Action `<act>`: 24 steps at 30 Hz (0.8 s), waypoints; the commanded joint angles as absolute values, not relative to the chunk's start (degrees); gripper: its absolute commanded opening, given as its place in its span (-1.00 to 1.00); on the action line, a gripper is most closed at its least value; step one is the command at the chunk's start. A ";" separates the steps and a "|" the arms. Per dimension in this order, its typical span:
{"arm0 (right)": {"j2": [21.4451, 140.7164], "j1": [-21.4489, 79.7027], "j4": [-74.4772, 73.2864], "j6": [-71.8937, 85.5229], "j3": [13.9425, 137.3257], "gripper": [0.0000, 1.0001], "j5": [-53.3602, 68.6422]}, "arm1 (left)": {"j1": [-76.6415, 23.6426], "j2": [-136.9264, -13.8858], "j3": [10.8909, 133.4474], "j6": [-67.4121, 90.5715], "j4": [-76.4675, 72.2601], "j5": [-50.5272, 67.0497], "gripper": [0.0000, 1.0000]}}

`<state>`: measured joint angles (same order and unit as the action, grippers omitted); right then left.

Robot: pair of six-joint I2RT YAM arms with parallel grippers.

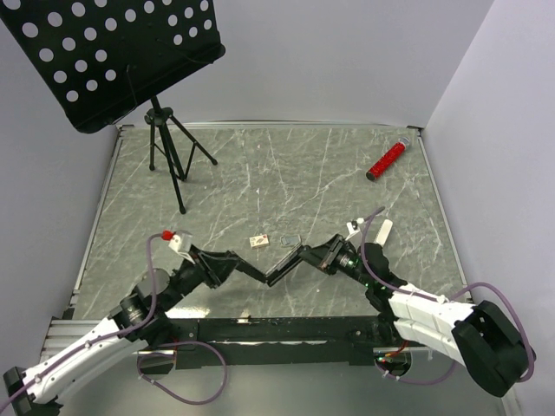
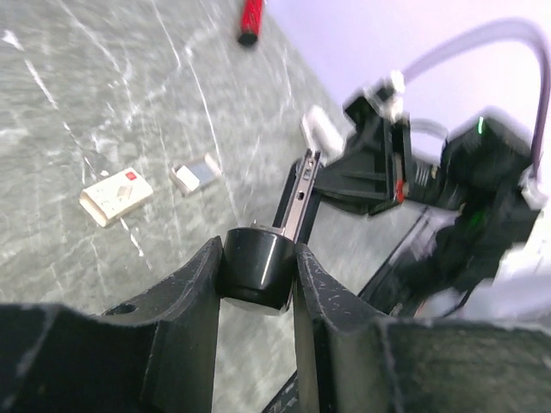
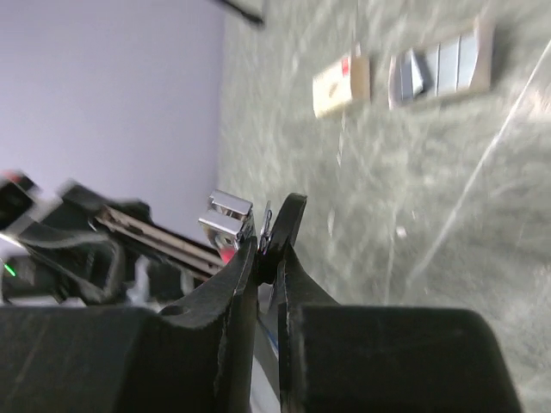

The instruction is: Load the staples into the stapler

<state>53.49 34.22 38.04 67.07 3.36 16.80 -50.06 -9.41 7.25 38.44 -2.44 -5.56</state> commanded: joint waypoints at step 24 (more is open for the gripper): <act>28.75 33.57 23.30 83.66 -9.76 -1.00 -10.63 | -48.43 -20.63 13.17 62.67 -12.83 -28.56 -0.97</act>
<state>32.62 34.26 26.22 79.83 2.17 -0.99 -49.74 -14.98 6.52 61.39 -9.82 -19.25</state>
